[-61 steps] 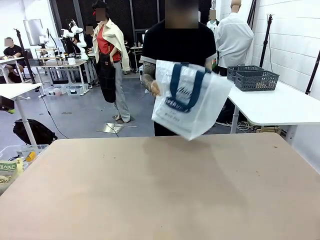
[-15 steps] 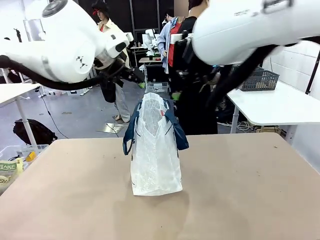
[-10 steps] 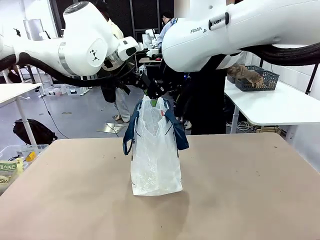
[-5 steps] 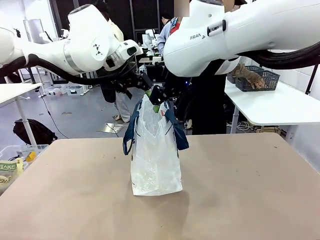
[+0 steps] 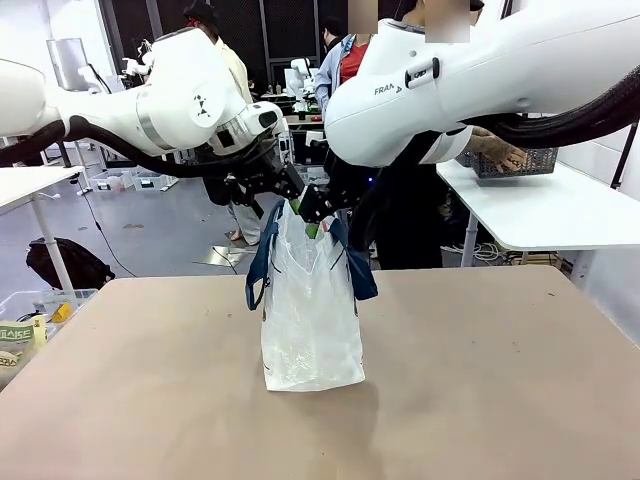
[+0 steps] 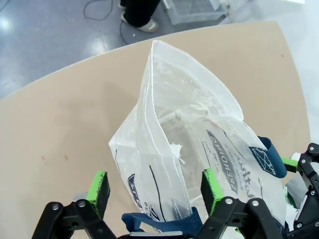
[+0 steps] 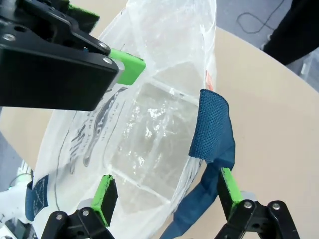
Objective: Transfer purchased items from the store into the shopping bag.
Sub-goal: Open the Reusable shopping bag in the center of the table.
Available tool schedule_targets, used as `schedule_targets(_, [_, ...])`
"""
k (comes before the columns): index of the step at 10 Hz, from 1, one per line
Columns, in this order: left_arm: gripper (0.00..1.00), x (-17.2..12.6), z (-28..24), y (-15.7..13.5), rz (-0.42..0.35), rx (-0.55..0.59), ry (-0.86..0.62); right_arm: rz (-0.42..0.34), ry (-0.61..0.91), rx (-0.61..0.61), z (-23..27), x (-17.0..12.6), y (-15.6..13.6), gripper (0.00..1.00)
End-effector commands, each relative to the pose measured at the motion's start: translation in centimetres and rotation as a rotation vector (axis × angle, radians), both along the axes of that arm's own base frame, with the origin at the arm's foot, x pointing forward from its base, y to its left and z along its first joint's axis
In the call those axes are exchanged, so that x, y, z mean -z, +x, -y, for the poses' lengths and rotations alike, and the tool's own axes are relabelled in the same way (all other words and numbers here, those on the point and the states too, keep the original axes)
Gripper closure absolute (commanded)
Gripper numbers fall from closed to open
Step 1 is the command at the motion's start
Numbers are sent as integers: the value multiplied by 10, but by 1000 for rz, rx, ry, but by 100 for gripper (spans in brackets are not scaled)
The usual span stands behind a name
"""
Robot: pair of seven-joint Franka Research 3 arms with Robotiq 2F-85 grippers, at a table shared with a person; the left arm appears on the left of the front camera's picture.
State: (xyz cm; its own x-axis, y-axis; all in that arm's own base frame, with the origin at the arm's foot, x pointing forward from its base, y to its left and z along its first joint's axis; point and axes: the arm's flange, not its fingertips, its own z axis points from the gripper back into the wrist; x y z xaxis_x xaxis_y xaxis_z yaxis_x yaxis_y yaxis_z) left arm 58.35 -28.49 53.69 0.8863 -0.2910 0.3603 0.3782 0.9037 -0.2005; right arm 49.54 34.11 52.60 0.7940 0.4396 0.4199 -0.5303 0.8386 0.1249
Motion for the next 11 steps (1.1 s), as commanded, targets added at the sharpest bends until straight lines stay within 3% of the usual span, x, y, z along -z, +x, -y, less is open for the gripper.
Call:
schedule_targets(1, [31, -7, 6, 6, -5, -25, 31, 18, -34, 26, 0, -3, 3, 16])
schedule_targets(4, [86, -8, 2, 5, 6, -42, 26, 8, -40, 22, 1, -2, 4, 74])
schedule_targets(5, [100, -8, 1, 5, 7, -44, 26, 4, -42, 18, 0, -3, 4, 94])
schedule_targets(6, [100, -7, 1, 5, 6, -43, 29, 1, -45, 20, 1, -3, 4, 100])
schedule_targets(11, [100, -10, -41, -6, 15, -95, 93, -5, -74, 131, 20, -2, 8, 100])
